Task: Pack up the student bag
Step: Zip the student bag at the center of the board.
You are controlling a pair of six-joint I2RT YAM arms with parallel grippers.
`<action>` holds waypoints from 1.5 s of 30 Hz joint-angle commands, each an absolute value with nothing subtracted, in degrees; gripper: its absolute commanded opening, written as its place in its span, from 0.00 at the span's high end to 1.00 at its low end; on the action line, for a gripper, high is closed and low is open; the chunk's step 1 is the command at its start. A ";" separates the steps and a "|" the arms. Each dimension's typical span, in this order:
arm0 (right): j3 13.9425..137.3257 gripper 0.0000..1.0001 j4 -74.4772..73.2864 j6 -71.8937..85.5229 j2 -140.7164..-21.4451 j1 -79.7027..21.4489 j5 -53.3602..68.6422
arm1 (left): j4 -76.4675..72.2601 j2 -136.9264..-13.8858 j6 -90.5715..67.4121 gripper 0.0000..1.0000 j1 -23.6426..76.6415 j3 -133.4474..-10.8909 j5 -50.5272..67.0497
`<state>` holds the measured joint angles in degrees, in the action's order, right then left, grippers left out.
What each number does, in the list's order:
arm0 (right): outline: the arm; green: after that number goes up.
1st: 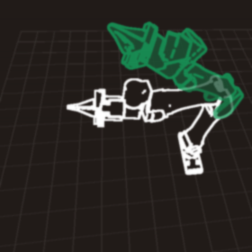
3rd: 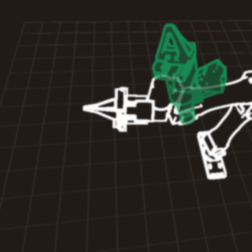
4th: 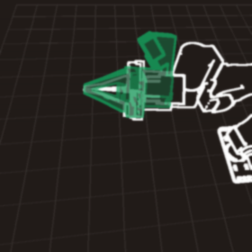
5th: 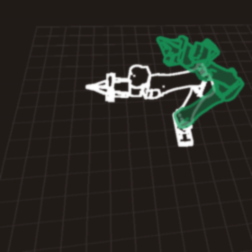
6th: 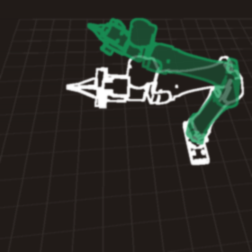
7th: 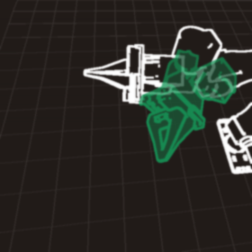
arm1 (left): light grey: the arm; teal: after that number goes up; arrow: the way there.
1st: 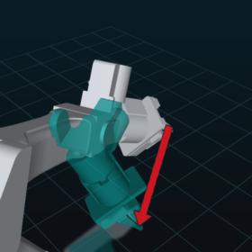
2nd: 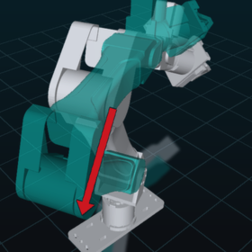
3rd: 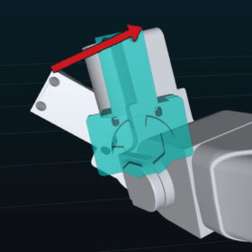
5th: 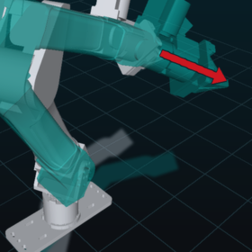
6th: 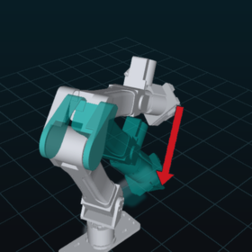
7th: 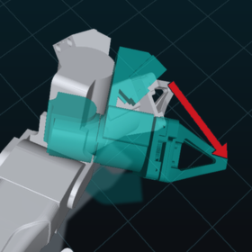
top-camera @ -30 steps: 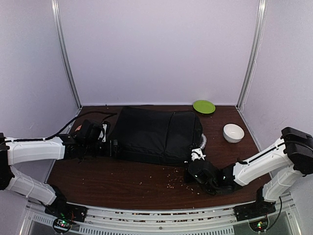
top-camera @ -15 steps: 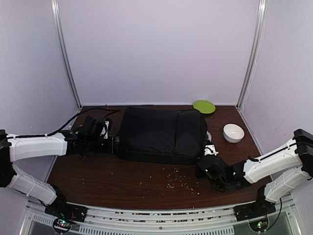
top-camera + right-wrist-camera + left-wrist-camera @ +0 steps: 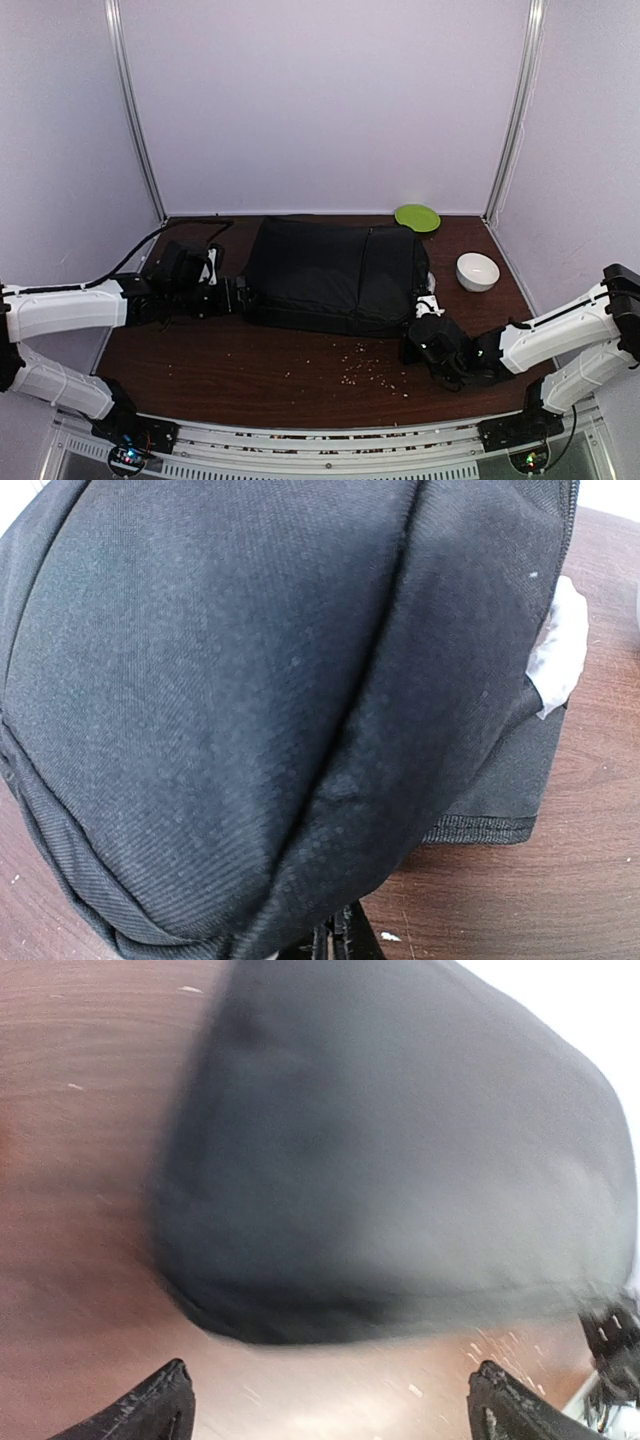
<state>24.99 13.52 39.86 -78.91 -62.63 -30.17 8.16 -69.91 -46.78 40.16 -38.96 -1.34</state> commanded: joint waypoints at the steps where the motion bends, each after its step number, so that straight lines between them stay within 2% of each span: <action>1: 26.23 1.00 15.02 38.40 -79.07 -62.75 -29.33 | 7.39 -67.47 -52.56 0.02 53.76 -41.76 -10.61; 4: 26.37 1.00 15.93 38.19 -79.68 -62.77 -28.73 | 10.41 -72.99 -43.27 0.02 60.45 -50.12 -16.93; 8: 26.67 1.00 17.75 37.84 -80.79 -62.84 -27.40 | 9.40 -82.26 -23.22 0.02 64.62 -57.95 -21.91; 12: 27.64 1.00 19.42 37.33 -82.75 -62.74 -25.60 | -1.35 -86.78 0.84 0.02 68.54 -57.09 -28.85; 14: 27.91 1.00 20.21 37.27 -83.19 -62.74 -24.87 | -7.97 -87.81 9.34 0.03 69.81 -54.91 -27.86; 21: 25.85 1.00 22.24 37.77 -81.14 -62.67 -23.69 | -18.31 -91.09 21.55 0.11 70.34 -53.06 -14.08; 30: 20.14 1.00 23.67 38.55 -75.48 -62.71 -21.20 | -22.65 -101.49 29.43 0.15 73.32 -60.16 -12.13; 37: 18.21 1.00 25.98 39.89 -73.80 -62.75 -18.50 | -24.27 -108.49 33.21 0.30 73.38 -66.23 -15.37; 41: 17.99 1.00 26.68 39.91 -73.92 -62.73 -18.12 | -23.58 -110.91 34.24 0.44 73.34 -68.95 -16.36; 45: 17.64 1.00 26.68 39.73 -73.38 -62.73 -17.91 | -23.38 -111.98 34.29 0.64 73.30 -69.43 -16.60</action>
<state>18.35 25.04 39.35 -74.85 -62.63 -18.74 -20.36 -111.00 32.99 73.56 -67.85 -15.59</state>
